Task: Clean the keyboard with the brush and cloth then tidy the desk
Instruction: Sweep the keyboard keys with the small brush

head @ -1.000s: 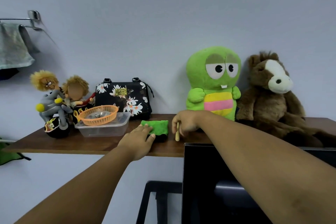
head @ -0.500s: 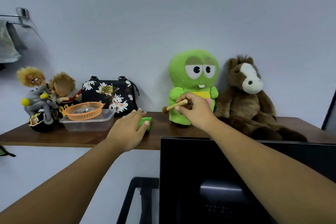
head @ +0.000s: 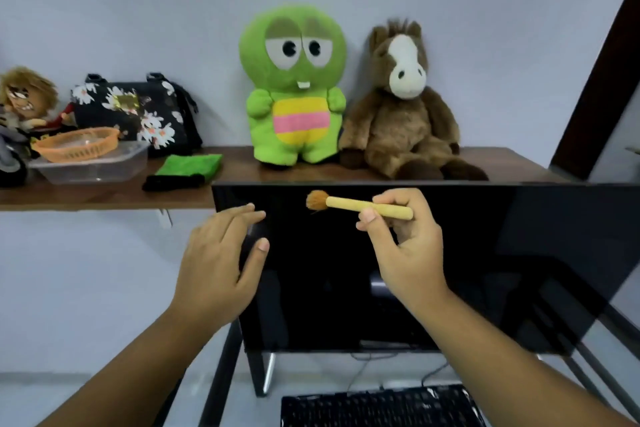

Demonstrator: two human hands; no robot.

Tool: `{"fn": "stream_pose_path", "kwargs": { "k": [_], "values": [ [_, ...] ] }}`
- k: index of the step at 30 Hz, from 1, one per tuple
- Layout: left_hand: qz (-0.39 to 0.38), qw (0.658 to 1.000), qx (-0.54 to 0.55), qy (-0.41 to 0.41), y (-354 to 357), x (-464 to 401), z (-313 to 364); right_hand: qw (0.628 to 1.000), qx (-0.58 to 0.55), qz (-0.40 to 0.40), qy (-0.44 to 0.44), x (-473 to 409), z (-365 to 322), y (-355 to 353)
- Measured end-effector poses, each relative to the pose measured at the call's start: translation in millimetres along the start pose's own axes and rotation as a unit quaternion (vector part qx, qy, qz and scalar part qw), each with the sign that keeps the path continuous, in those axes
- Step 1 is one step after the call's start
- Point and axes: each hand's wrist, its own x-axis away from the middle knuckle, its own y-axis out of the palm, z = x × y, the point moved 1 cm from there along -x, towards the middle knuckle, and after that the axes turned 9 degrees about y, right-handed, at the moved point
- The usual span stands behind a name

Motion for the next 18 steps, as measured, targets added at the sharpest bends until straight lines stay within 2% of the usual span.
{"fn": "stream_pose_path", "kwargs": {
  "k": [4,9,18],
  "values": [
    [-0.045,0.997,0.028,-0.051,37,51,26,0.999,-0.012,0.005,0.052,57,29,-22],
    [-0.124,0.982,0.035,-0.135,83,119,35,0.981,-0.010,0.029,0.193,122,72,-30],
    [-0.288,0.919,0.060,-0.261,135,222,26,0.919,0.036,0.017,0.392,198,134,-20]
  ]
}}
